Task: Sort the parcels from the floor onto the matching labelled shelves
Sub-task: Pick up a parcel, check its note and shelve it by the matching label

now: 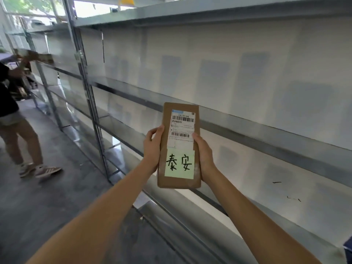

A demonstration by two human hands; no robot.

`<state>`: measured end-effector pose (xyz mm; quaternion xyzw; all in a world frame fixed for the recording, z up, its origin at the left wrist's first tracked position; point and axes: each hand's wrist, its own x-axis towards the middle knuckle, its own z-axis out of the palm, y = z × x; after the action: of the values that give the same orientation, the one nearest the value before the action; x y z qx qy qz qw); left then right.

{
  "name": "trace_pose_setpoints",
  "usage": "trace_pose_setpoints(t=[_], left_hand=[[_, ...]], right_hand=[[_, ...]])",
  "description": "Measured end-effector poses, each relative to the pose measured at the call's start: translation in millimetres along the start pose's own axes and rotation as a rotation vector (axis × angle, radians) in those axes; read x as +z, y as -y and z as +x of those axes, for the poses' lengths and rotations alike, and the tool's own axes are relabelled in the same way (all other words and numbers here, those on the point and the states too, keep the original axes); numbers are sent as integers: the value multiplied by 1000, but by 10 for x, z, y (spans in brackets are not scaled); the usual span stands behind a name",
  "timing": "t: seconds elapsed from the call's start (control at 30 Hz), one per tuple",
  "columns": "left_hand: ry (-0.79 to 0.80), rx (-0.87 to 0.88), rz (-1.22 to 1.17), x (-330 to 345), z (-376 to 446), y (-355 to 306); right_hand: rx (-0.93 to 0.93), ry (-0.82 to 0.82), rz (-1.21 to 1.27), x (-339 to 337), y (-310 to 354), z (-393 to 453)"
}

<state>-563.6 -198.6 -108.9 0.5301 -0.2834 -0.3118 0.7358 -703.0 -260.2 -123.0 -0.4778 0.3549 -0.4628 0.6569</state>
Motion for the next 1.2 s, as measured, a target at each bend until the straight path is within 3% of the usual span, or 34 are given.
trace_pose_setpoints(t=[0.23,0.47,0.73,1.2], left_hand=[[-30,34,94,-765,685,-67],[164,-56,196,-1561,1312,-334],[170,-75,169,-2000,1875,-459],[-106,-7,262,-2369,3094,-566]], right_hand=[[32,23,-30,856,-295,356],[44,57,-26,1639,-472,665],[61,115,-39,2228,-635,1147],[24,264,-10,3238,-723,2384]])
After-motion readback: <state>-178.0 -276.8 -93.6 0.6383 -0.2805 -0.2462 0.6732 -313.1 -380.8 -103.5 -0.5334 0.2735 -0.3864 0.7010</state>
